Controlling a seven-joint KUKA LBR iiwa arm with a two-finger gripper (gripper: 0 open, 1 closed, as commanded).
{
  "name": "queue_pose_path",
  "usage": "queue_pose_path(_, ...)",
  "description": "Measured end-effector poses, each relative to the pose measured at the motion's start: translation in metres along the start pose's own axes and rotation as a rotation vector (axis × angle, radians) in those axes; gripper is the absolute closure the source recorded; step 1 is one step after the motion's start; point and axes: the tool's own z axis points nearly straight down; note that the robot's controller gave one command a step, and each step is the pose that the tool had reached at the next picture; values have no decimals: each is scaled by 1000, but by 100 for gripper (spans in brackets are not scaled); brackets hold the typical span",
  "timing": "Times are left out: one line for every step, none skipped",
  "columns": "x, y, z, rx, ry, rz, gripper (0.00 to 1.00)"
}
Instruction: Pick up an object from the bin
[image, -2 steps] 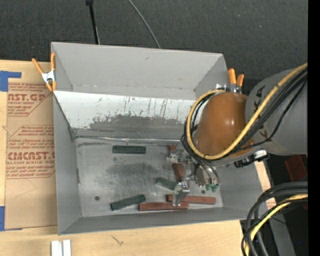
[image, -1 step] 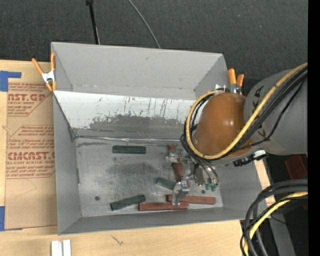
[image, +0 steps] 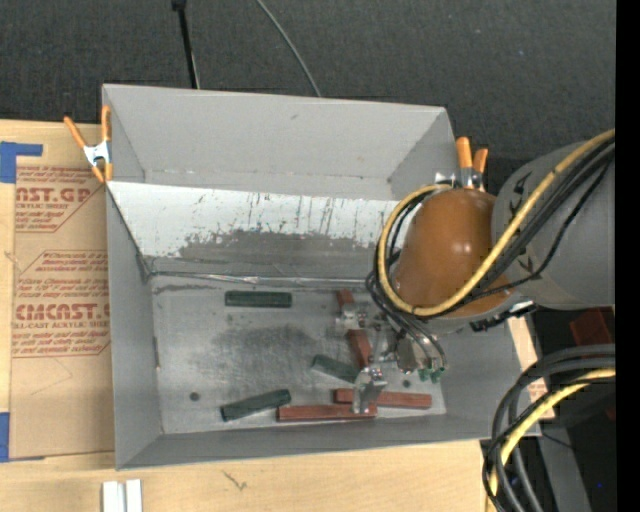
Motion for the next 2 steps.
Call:
queue_pose_path(1, 4, 63, 1, -1, -204, 100)
queue_pose_path(1, 4, 63, 1, -1, -204, 100)
